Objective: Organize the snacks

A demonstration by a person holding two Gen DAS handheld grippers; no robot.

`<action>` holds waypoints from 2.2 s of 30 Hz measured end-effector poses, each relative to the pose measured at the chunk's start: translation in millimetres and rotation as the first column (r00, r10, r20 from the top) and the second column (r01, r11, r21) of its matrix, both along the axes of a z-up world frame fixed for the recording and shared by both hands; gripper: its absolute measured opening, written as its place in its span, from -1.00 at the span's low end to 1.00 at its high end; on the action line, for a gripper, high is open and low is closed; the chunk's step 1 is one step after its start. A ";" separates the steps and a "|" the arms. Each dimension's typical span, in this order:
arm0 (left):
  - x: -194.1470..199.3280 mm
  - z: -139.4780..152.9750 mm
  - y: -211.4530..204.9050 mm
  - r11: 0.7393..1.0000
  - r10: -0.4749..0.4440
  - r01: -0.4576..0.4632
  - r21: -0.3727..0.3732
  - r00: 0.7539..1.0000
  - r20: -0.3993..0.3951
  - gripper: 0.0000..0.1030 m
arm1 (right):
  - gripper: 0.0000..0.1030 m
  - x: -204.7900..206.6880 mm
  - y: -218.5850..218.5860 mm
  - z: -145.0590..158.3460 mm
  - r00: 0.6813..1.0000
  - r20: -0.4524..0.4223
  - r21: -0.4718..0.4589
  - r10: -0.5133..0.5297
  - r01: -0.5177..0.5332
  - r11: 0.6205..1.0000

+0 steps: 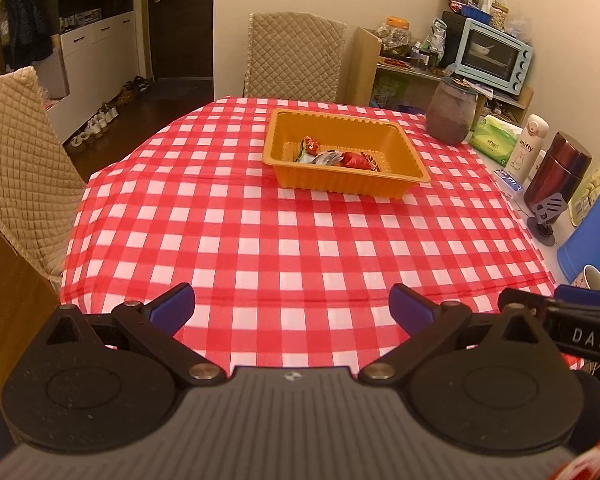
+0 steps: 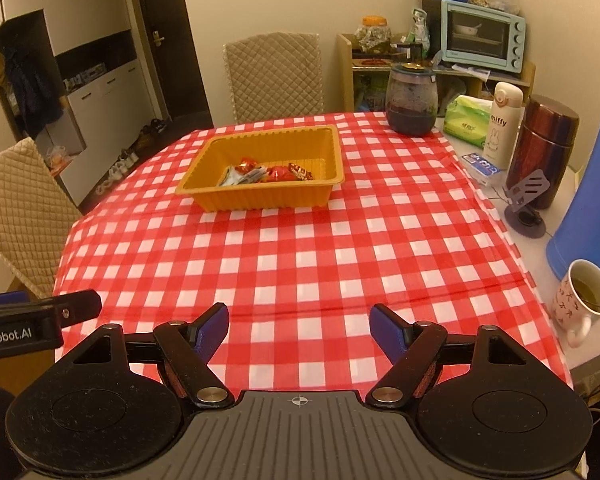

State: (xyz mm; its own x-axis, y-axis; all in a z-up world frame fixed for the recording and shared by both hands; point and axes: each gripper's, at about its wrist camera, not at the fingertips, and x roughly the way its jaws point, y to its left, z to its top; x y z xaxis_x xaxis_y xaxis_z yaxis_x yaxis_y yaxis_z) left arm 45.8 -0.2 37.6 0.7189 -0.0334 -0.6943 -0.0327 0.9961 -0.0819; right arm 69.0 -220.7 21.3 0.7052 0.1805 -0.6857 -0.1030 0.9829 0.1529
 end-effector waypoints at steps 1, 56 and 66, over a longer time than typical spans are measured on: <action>-1.9 -0.1 -0.1 1.000 0.000 0.000 -0.003 1.000 -0.002 0.99 | 0.50 -2.4 1.0 -0.8 1.000 -0.001 -0.004 0.003 -0.003 1.000; -8.8 -5.2 -9.0 0.998 -0.047 0.047 0.030 0.999 0.004 0.99 | 0.50 -11.5 1.9 -4.1 1.000 0.013 -0.009 -0.002 0.002 1.000; -8.6 -5.5 -8.9 0.998 -0.047 0.047 0.031 0.999 0.004 0.99 | 0.50 -11.5 1.6 -4.4 1.000 0.013 -0.009 -0.002 0.002 1.000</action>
State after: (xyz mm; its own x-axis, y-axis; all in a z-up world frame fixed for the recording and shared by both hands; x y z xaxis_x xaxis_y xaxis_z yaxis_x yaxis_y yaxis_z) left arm 37.2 -9.1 32.1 0.7205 -0.0459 -0.6920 0.0141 0.9986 -0.0515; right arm 57.4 -219.0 16.9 0.7144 0.1727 -0.6781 -0.1025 0.9844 0.1427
